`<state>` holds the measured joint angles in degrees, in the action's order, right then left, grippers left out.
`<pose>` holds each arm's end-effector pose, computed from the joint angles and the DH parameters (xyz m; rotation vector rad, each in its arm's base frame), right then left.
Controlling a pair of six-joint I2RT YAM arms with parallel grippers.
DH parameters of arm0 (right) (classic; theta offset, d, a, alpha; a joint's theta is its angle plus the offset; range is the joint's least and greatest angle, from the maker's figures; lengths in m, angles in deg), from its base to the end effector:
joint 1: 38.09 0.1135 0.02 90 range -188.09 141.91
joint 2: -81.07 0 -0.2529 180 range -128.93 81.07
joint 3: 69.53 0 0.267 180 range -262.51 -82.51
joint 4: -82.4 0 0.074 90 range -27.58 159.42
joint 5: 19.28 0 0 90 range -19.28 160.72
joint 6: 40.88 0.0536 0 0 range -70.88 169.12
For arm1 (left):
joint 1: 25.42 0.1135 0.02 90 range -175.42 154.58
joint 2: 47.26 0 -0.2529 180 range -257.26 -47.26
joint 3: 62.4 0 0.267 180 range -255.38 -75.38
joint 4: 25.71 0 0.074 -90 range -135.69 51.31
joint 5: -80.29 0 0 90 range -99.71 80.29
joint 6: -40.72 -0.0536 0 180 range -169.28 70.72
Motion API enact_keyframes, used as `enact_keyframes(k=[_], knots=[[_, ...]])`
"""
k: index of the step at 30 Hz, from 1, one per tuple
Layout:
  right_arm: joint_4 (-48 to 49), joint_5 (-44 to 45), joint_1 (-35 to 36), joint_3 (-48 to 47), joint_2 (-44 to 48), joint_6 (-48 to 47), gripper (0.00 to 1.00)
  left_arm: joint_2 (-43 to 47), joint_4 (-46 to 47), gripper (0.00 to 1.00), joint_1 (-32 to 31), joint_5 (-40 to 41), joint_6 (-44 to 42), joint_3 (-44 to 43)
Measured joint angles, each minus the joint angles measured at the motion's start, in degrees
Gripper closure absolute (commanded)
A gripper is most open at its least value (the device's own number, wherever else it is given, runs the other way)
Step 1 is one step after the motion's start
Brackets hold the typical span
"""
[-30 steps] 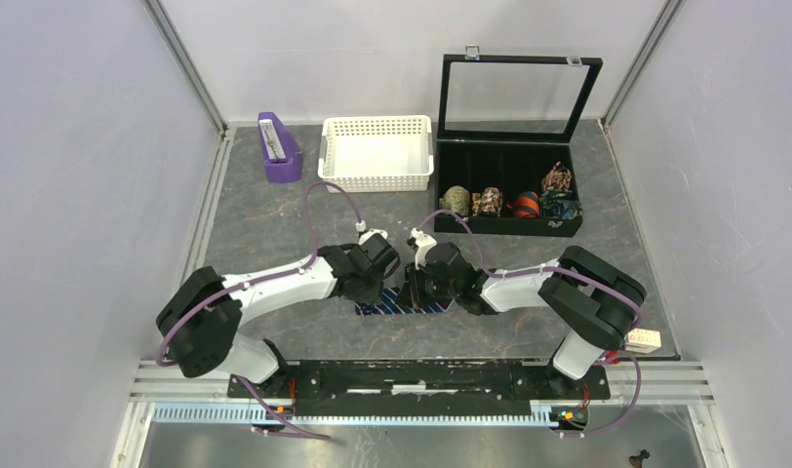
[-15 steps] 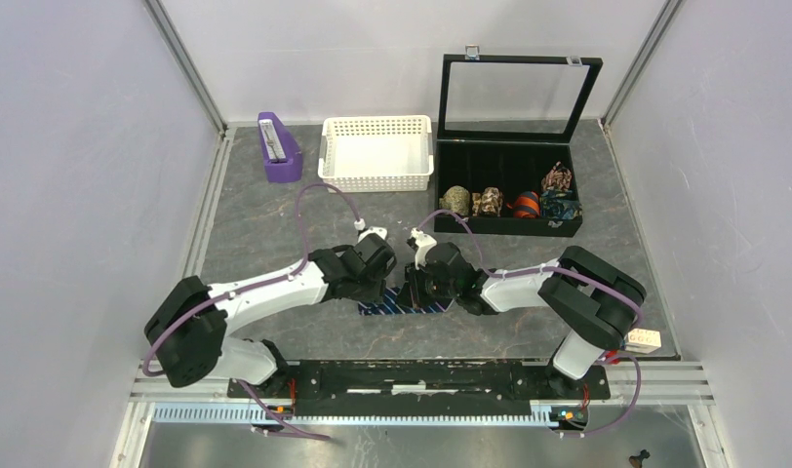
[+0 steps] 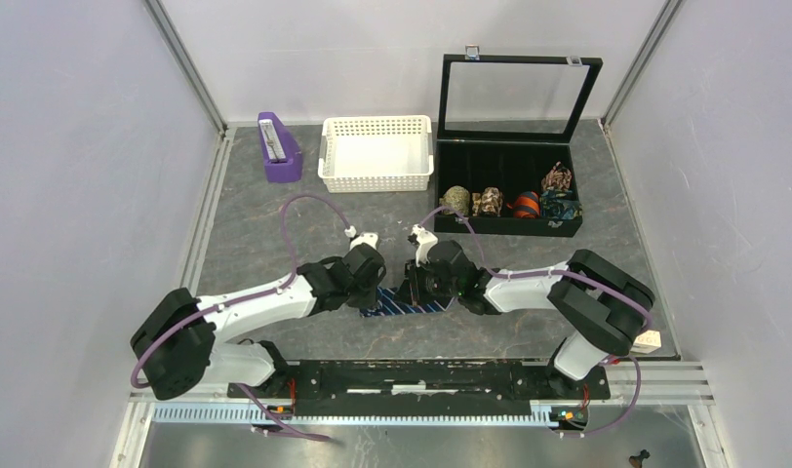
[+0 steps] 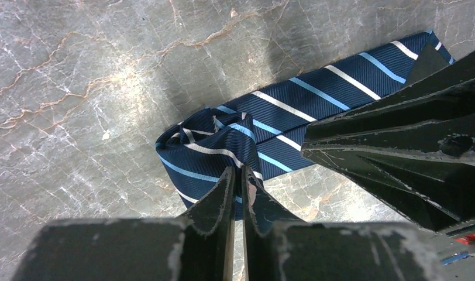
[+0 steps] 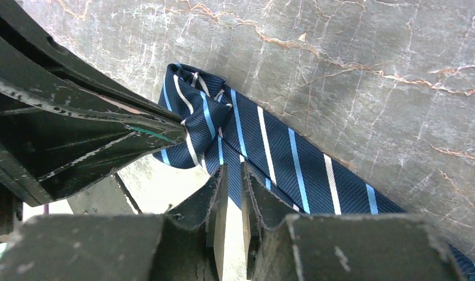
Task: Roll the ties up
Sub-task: Roll the tie at the center of the board.
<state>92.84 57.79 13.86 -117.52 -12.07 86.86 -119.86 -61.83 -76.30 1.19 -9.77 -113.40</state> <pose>0.1914 0.2641 0.1048 -0.4361 2.3526 1.0741 0.1721 -0.1955 0.1495 0.1854 2.5849 -0.3577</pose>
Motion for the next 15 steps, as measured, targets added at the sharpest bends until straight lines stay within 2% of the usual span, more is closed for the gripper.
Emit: enact_keyframes(k=[7,15], knots=[[1.2,-1.0,0.0,0.0,0.2,2.0,0.8,0.0,2.8,0.88,0.0,-0.1,0.5,1.5],[6.3,-3.6,0.0,-0.4,-1.1,5.6,0.8,1.4,5.0,0.64,0.0,-1.0,0.9,3.0]])
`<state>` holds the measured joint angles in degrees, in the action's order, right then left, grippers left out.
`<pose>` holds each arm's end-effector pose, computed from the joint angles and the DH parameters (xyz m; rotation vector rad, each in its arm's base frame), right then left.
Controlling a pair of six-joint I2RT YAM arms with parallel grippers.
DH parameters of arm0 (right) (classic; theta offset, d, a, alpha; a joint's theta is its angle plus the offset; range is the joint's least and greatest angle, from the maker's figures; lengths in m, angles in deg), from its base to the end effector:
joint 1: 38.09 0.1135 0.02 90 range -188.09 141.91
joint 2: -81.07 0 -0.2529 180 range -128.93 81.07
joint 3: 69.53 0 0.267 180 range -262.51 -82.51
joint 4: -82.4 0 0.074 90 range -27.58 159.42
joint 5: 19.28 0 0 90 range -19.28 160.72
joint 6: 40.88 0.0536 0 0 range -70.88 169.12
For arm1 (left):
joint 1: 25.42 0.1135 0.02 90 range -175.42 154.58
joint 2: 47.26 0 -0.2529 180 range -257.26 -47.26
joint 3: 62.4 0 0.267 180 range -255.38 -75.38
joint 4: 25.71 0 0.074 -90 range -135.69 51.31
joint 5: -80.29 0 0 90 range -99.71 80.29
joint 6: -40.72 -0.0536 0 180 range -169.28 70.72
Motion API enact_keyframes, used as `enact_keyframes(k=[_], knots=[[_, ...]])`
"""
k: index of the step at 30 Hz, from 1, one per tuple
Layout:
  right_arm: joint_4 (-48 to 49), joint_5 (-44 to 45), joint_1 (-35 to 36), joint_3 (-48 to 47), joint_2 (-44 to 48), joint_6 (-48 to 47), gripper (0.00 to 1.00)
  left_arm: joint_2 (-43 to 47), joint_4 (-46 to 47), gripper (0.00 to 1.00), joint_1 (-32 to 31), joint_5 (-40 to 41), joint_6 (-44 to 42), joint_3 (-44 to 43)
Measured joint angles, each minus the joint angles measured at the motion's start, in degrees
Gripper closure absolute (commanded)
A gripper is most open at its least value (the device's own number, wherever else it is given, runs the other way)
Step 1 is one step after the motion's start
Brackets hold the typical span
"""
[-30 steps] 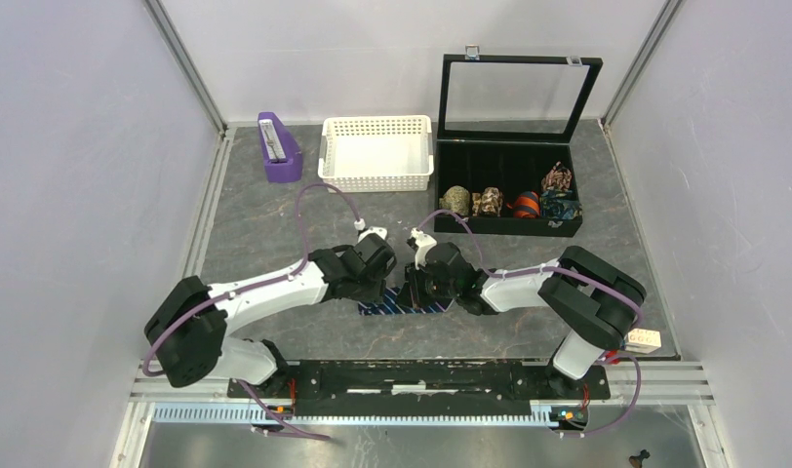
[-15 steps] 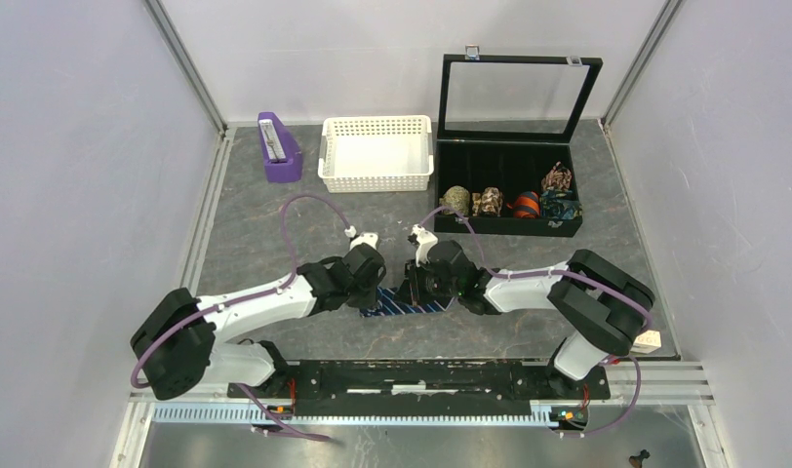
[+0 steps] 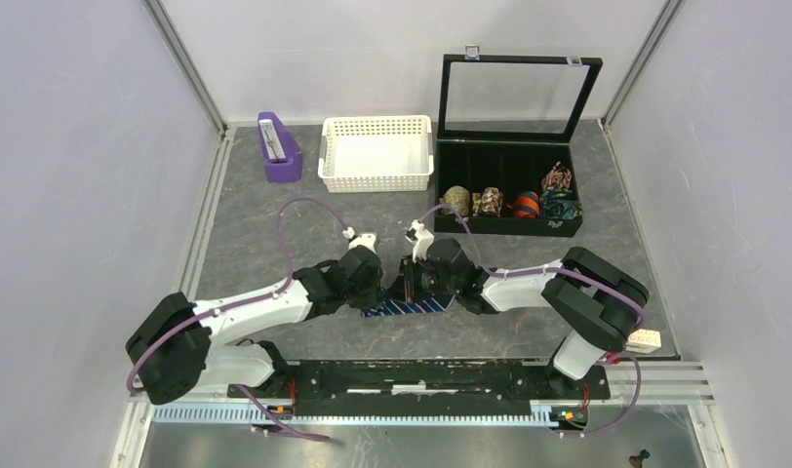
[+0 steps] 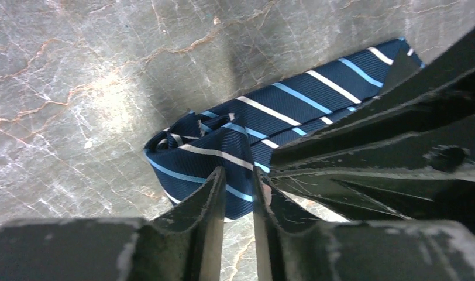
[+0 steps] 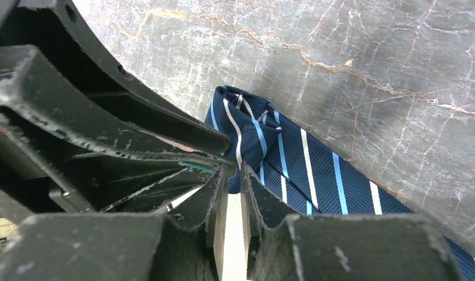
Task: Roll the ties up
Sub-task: Roll the tie at the center of the board.
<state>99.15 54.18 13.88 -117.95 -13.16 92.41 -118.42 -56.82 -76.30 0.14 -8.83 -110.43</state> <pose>0.1940 0.2728 0.1134 -0.3744 2.3046 1.2391 0.1699 -0.1944 0.1451 0.1613 2.5483 -0.4353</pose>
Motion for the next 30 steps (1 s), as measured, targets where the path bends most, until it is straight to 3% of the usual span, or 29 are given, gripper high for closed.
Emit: enact_keyframes(k=[15,30], knots=[[1.0,-1.4,0.0,-1.4,-2.6,1.9,0.8,5.1,3.7,0.73,0.1,-3.5,0.0,4.4],[2.4,-1.2,0.8,-4.7,-7.1,2.3,0.8,7.5,5.0,0.72,0.0,-7.4,-0.2,4.9]])
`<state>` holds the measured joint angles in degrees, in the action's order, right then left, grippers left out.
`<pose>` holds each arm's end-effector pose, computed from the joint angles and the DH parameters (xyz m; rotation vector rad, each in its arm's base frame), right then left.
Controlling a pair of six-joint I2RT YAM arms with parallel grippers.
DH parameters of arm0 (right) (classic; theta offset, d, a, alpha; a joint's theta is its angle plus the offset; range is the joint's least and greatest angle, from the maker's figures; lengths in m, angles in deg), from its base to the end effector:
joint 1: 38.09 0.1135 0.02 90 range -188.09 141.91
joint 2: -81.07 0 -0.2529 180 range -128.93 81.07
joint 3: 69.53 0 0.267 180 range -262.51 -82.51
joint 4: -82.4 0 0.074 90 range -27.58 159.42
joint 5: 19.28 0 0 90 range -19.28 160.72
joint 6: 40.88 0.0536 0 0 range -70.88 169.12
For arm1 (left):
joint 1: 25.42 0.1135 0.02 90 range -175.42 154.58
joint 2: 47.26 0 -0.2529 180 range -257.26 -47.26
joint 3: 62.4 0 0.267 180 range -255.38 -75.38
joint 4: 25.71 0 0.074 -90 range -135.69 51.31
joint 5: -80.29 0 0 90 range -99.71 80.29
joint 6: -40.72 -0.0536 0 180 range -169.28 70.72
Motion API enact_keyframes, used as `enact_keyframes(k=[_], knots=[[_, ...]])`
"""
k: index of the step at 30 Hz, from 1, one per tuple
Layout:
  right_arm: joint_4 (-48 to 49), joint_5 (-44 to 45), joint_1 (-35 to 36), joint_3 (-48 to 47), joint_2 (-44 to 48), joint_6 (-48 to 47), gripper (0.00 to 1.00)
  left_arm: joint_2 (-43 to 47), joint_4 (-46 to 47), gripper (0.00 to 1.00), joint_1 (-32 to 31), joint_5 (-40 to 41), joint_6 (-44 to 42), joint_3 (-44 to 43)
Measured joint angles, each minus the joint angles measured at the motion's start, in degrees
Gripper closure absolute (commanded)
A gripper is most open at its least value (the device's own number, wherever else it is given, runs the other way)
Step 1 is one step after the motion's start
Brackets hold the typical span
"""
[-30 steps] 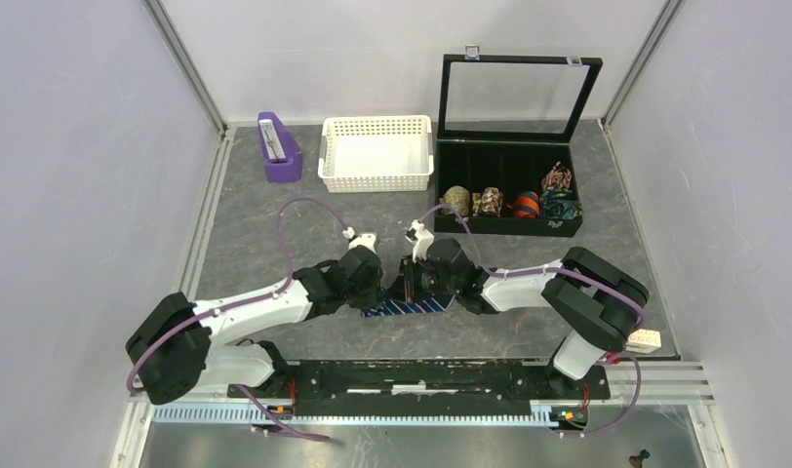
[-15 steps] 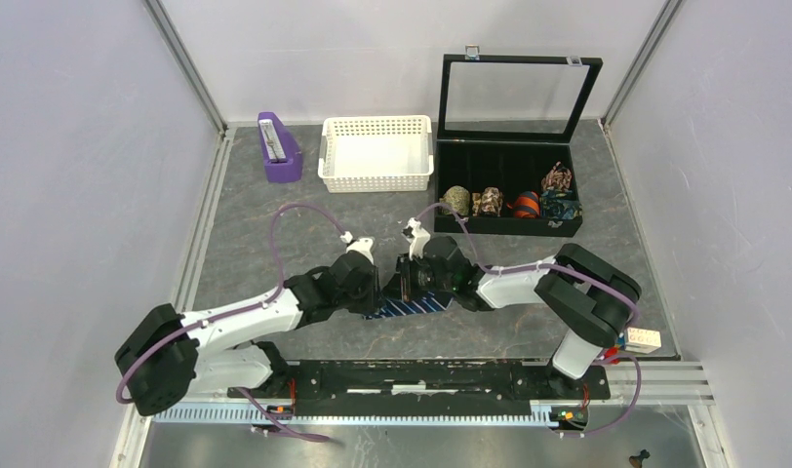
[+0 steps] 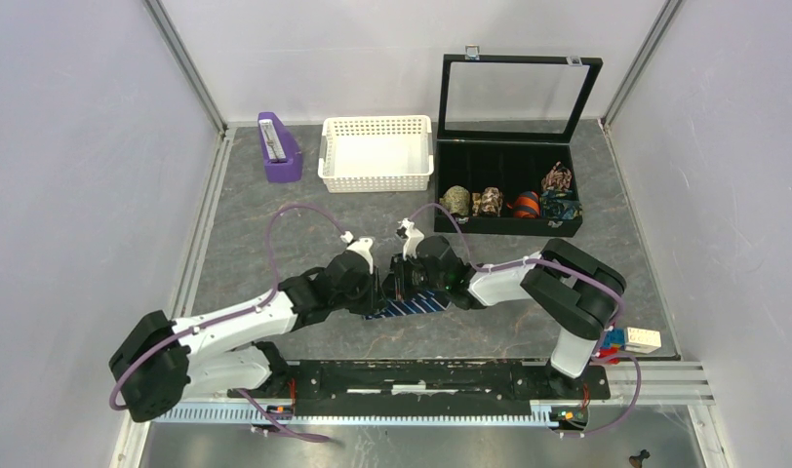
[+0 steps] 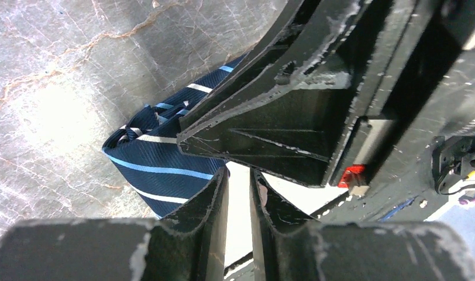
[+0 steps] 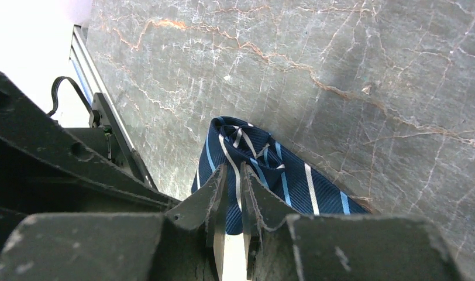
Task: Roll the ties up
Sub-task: Roll the tie at the center of the board.
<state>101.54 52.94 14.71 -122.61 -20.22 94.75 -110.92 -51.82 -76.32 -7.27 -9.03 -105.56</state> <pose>0.2026 0.2940 0.1017 -0.3623 2.3293 1.2853 0.1566 -0.1891 0.1539 0.2109 2.4910 -0.6730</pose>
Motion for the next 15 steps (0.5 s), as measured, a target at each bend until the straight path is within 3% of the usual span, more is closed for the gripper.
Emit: enact_keyframes(k=[3,10,15], knots=[[0.2,0.0,0.1,0.0,-0.1,0.0,0.8,2.1,-0.7,0.66,0.0,0.0,-0.3,0.0],[0.2,-0.2,0.5,0.0,-0.1,0.0,0.8,7.8,-3.1,0.35,0.0,1.2,-0.7,0.0],[0.0,-0.3,1.0,0.0,0.0,-0.4,0.79,11.8,-6.6,0.28,0.0,5.9,-0.3,0.1]])
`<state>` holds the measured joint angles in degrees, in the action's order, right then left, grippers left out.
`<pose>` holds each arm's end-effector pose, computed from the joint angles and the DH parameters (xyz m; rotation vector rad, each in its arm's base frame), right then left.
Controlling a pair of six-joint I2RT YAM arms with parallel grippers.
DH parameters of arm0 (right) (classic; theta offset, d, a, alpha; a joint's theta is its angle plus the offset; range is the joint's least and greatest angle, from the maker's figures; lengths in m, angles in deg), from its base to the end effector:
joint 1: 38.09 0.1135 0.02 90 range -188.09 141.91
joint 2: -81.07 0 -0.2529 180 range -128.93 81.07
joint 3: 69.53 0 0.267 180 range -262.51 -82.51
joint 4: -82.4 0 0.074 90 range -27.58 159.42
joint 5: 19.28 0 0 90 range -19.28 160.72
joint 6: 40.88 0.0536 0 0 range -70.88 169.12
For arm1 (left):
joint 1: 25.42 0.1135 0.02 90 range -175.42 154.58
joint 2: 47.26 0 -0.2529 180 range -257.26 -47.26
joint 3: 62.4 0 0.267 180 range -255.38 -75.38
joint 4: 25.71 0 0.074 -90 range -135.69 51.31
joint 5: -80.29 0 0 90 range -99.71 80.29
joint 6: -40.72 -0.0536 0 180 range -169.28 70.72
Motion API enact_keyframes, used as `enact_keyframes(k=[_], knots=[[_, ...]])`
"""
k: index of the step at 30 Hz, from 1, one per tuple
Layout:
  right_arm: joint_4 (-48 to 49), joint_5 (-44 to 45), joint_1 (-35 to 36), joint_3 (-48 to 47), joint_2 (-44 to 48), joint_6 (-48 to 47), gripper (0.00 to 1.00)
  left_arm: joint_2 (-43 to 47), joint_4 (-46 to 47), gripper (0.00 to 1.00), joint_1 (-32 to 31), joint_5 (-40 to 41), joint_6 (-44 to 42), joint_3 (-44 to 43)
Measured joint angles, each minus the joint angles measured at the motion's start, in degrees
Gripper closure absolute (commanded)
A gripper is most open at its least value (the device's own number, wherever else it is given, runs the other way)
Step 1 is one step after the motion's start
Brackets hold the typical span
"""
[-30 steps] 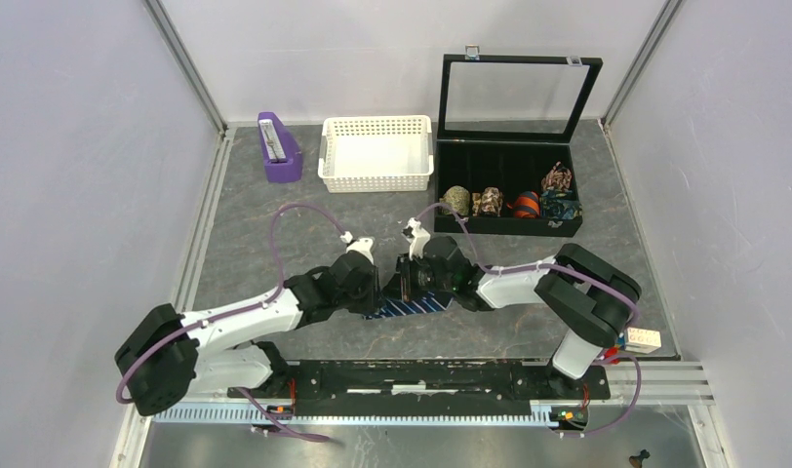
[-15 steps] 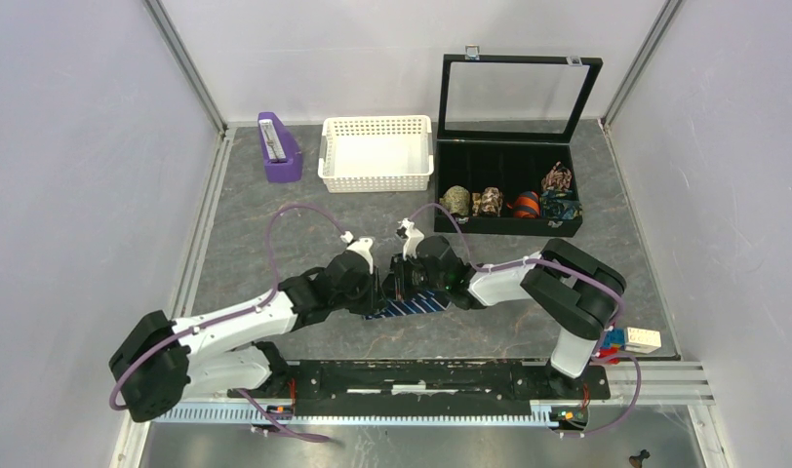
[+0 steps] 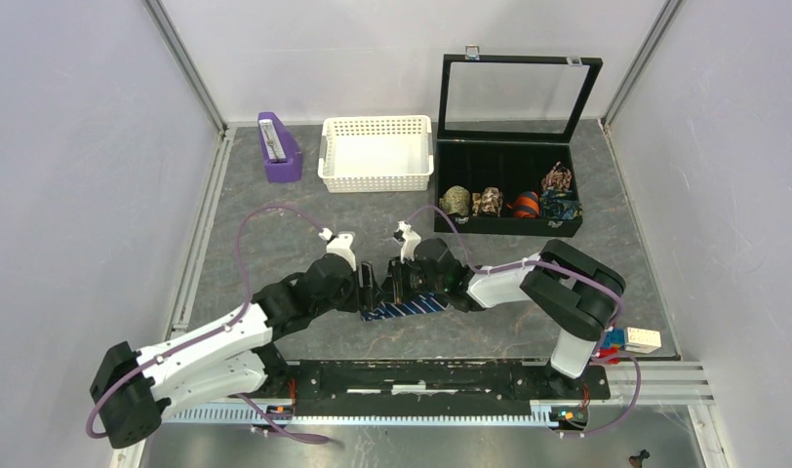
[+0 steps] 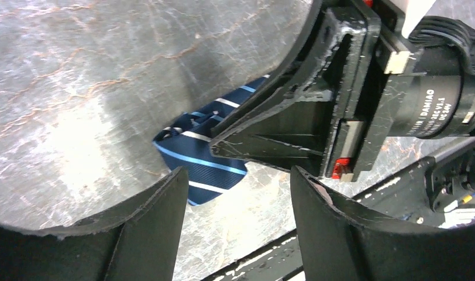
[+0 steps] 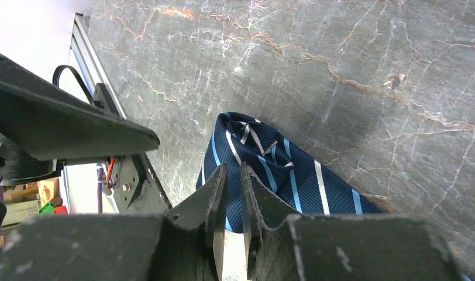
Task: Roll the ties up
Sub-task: Roll the tie at the center of the board.
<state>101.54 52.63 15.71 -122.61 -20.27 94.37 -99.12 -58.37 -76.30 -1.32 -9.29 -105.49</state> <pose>0.1972 0.2976 0.1014 -0.3949 2.3298 1.2948 0.1467 -0.1680 0.1876 0.1469 2.3683 -0.6403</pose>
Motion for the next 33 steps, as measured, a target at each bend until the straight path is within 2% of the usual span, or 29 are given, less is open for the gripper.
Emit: enact_keyframes(k=[8,23,28,33], knots=[[-1.0,0.1,0.6,0.0,1.0,-0.6,0.79,2.7,-3.5,0.29,0.0,5.4,1.5,1.3],[-2.3,0.3,1.1,1.2,3.1,-1.6,0.79,3.7,-3.6,0.37,0.0,6.3,2.8,4.7],[-2.3,0.4,1.2,1.3,3.1,-1.6,0.79,4.3,-2.7,0.37,0.0,6.3,3.1,6.3],[-2.2,0.6,1.2,2.1,3.0,-1.8,0.8,4.7,-2.2,0.32,0.0,6.3,3.7,7.8]])
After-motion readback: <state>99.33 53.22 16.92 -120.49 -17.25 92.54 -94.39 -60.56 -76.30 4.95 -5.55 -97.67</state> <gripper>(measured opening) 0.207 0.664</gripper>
